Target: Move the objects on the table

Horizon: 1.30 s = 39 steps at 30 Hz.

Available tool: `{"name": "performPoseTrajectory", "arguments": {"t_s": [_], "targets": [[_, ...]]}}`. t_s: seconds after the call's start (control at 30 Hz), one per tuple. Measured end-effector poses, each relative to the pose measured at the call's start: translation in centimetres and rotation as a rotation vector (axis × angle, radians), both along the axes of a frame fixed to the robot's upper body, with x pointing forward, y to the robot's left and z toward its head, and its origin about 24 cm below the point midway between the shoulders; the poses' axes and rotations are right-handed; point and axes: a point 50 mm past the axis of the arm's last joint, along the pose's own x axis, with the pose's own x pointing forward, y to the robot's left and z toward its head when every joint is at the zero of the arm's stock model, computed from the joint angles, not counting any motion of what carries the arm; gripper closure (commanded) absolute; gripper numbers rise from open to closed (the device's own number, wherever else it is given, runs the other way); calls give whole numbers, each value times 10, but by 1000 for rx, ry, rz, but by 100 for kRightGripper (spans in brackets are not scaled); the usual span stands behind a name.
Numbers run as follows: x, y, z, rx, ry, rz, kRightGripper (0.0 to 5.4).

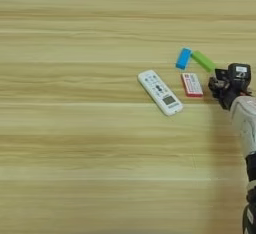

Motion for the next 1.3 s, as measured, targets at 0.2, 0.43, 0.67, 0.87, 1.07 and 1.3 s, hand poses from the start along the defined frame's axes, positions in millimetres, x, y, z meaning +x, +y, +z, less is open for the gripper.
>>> {"name": "performPoseTrajectory", "arguments": {"t_s": [0.2,0.43,0.67,0.87,1.07,1.3], "targets": [[-2,-6,-6,2,36,-2,295],[-3,-5,-9,5,72,26,294],[-2,-5,-8,11,90,51,214],[-1,-5,-8,13,95,53,139],[-1,-4,-7,13,95,54,52],[0,-5,-5,-3,70,42,5]]}}
